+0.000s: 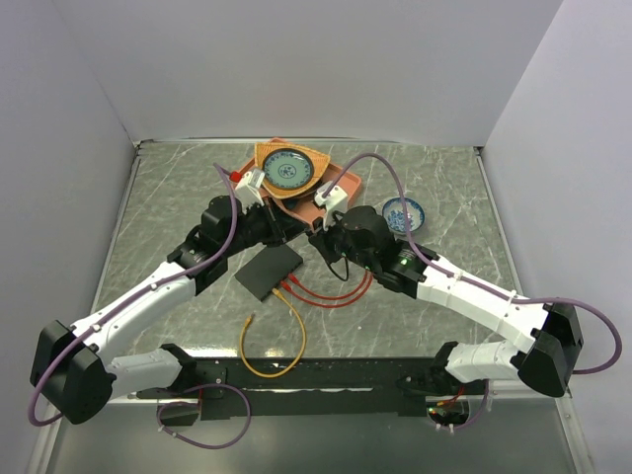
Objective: Insert the plug into the switch port
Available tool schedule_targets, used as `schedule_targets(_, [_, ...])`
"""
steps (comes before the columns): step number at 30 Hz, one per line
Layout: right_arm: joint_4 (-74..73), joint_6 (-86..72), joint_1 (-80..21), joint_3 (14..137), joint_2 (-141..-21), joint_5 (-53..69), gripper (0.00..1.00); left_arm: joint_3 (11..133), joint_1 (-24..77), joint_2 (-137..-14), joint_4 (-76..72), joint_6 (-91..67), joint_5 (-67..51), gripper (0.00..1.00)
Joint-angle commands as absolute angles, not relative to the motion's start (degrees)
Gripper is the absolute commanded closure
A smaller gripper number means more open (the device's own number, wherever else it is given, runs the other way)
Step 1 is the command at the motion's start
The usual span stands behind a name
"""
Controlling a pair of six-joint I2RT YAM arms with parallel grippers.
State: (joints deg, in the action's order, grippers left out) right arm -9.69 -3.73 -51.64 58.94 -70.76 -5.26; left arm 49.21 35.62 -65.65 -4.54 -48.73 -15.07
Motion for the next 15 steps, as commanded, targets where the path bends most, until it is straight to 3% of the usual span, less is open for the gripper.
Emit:
schedule_targets(1, [-8.26, -3.25, -51.86, 61.52, -70.58, -9.57, 1.00, 51.86, 35.77, -64.95, -5.19, -48.17, -15.21, 0.72])
schedule_targets(3, [-10.01, -3.43, -51.94, 61.52, -69.88, -11.24, 1.00, 51.68, 35.33, -64.08, -4.40, -47.90, -13.80, 0.53])
schedule_targets(4, [-10.72, -3.60, -51.94, 61.52, -68.57, -12.03, 1.00, 51.59, 35.25, -63.64, -3.96, -47.64, -13.10, 0.33])
schedule_targets(7, [-13.01, -3.52, -51.94, 60.74, -63.57, -13.88, 1.00, 50.72, 34.72, -61.00, -2.20, -47.46, -8.98, 0.14])
schedule_targets(15, [-20.29, -2.73, -51.86, 58.71, -45.81, -25.91, 1.00, 47.90, 31.91, -54.24, 1.75, -45.97, -0.62, 0.03])
